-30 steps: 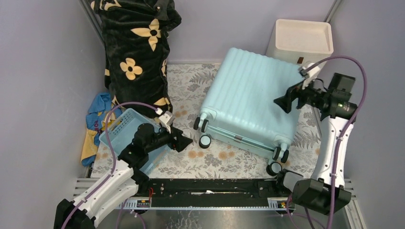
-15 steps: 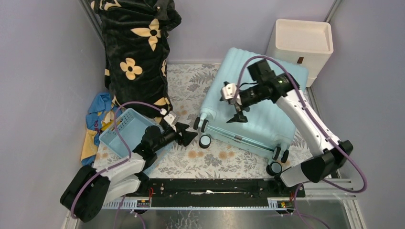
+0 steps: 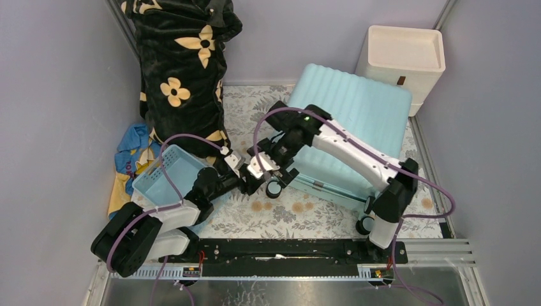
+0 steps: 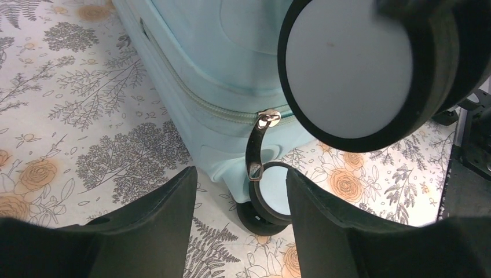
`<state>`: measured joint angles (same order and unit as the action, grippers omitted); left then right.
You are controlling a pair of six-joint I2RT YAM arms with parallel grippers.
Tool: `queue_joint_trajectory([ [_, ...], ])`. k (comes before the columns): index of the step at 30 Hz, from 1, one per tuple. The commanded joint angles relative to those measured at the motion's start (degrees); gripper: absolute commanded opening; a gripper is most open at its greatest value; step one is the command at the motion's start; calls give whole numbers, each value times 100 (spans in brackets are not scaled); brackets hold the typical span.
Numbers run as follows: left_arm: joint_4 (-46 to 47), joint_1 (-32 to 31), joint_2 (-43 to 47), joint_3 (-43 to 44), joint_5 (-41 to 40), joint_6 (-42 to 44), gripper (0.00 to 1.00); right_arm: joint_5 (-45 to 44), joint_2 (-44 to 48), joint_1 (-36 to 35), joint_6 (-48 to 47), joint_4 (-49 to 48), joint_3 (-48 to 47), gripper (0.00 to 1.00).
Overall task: Open, take out, and arrange the luggage
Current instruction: Adjust the luggage at the center of the board.
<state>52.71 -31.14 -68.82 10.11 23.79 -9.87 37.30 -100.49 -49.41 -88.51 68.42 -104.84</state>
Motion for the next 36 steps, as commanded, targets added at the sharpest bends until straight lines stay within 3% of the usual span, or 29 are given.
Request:
queue_joint_trajectory([
  [1,741,-42,-3,-191,-388,182,65,-772,-352,-343,-379,-11,-372,100],
  [5,1413,-39,-271,-490,-449,-7,65,-1251,-637,-495,-567,-50,-503,98],
  [15,2195,-42,-811,-446,169,348,62,-2245,-740,-744,-1001,268,-669,81],
  [24,3013,-42,-1606,-220,309,170,62,-2385,-798,-776,-937,237,-755,47],
  [29,2999,-41,-1944,83,429,9,52,-2339,-752,-787,-826,238,-799,31],
  [36,3050,-42,-2193,197,607,-455,44,-2188,-706,-789,-617,234,-1017,21],
])
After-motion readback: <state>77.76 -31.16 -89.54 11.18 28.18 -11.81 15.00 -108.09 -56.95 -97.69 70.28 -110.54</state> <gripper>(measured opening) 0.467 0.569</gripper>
